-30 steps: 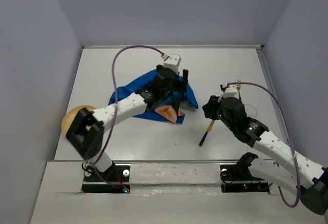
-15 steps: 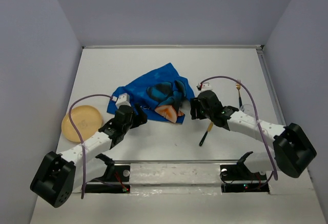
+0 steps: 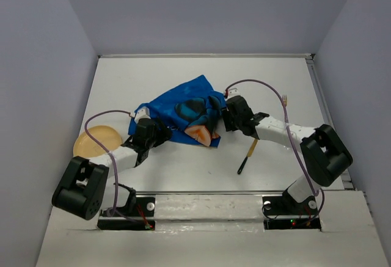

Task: Set the dinner table for one person

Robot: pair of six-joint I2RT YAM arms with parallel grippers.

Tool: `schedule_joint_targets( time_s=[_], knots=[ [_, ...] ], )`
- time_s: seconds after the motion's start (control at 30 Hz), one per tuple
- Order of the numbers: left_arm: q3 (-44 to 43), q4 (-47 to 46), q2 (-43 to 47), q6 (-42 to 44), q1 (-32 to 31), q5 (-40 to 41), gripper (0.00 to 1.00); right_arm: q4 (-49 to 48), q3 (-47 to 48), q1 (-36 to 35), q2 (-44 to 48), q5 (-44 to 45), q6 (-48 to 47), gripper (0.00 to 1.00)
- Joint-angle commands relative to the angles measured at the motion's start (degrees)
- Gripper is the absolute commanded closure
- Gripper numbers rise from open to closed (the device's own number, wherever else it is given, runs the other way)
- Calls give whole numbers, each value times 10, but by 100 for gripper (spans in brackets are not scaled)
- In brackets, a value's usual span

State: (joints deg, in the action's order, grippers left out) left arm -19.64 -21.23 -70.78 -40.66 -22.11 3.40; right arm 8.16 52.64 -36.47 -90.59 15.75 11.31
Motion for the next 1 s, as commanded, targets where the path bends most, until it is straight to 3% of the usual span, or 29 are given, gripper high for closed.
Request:
schedule_joint_targets(
  time_s=[0.0,0.1,0.3,0.53,0.77,0.9,0.93,0.97],
  knots=[
    [-22,-46,-55,2,12,-10,46,-24,28,10,-9,59,-23,80],
    [-45,-68,-88,-2,21,-8,69,-25,22,16,6,83,-17,100],
    [-145,-83,-170,3,60,-17,100,24,-1,16,98,83,5,100],
    [-301,-63,-275,1,124,-67,100,149,-34,3,195,63,38,100],
    [-601,160,-294,109,127,48,100,226,-11,-91,197,114,93,100],
    [-675,246,-291,182,126,123,100,253,22,-143,147,175,99,100],
    [-680,258,-291,188,126,129,77,265,29,-152,135,183,98,100],
    [-666,266,-285,186,126,126,62,269,38,-152,114,191,102,100]
  ],
)
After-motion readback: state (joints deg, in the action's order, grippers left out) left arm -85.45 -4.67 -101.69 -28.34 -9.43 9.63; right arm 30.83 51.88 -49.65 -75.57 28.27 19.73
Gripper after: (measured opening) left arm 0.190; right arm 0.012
